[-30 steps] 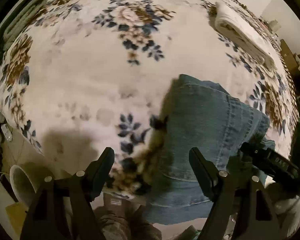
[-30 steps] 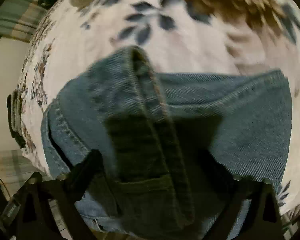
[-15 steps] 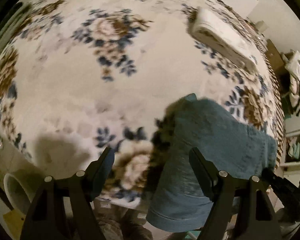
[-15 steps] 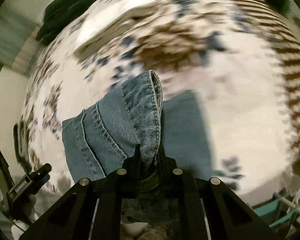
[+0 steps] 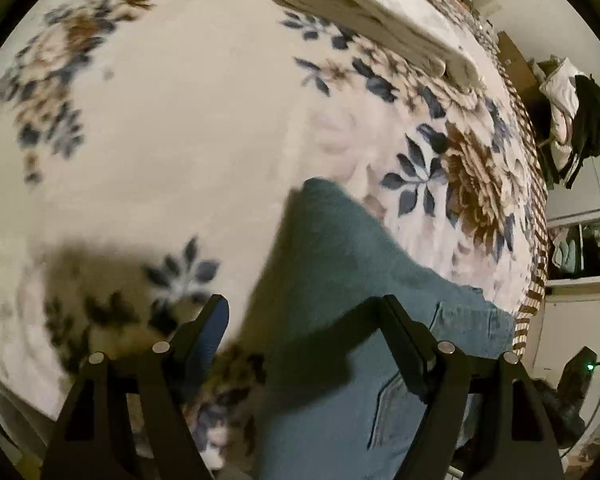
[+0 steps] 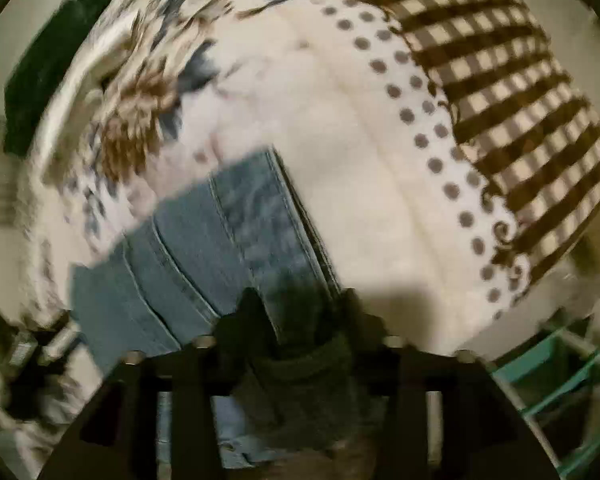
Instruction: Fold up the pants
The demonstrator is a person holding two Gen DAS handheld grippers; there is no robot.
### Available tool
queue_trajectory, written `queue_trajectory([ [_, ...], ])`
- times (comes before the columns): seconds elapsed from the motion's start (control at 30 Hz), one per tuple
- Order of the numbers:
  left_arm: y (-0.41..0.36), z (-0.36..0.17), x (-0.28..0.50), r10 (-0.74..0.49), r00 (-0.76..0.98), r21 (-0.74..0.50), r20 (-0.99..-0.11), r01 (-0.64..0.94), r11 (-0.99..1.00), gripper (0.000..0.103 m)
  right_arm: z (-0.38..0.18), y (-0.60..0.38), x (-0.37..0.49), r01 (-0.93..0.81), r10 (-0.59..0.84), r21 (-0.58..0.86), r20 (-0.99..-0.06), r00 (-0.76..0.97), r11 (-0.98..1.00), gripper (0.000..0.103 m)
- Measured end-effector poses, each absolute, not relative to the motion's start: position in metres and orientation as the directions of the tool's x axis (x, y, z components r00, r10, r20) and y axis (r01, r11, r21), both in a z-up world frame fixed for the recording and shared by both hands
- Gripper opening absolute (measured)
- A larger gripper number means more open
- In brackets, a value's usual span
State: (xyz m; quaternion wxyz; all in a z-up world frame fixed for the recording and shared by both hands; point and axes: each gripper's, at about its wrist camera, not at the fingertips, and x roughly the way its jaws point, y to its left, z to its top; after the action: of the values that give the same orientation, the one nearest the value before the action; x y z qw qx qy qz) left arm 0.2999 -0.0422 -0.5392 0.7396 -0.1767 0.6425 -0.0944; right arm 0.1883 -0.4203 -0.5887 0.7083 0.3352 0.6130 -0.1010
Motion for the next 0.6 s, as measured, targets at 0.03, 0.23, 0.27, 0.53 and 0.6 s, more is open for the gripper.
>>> queue_trajectory([
  [0.03,-0.043,-0.542,0.305,-0.374,0.152,-0.39,-0.915,-0.088,0.917,0.075,-0.584,-0.429,0.189,0.559,0.291,0.397,-0.917,0.272,0.728,0.081],
  [0.23,-0.038,-0.561,0.328,-0.447,0.15,-0.466,-0.882,-0.12,0.877,0.056,-0.59,-0.439,0.225,0.523,0.389,0.485,-0.875,0.289,0.701,0.085],
  [0.27,-0.037,-0.561,0.33,-0.463,0.165,-0.484,-0.871,-0.118,0.867,0.026,-0.601,-0.439,0.233,0.531,0.419,0.49,-0.871,0.258,0.691,0.085],
  [0.53,-0.028,-0.564,0.34,-0.412,0.217,-0.438,-0.885,-0.09,0.894,0.008,-0.586,-0.427,0.261,0.5,0.299,0.424,-0.902,0.313,0.756,0.005],
  [0.6,-0.022,-0.573,0.346,-0.418,0.211,-0.448,-0.884,-0.122,0.886,0.008,-0.581,-0.431,0.262,0.495,0.268,0.402,-0.908,0.321,0.77,0.005],
])
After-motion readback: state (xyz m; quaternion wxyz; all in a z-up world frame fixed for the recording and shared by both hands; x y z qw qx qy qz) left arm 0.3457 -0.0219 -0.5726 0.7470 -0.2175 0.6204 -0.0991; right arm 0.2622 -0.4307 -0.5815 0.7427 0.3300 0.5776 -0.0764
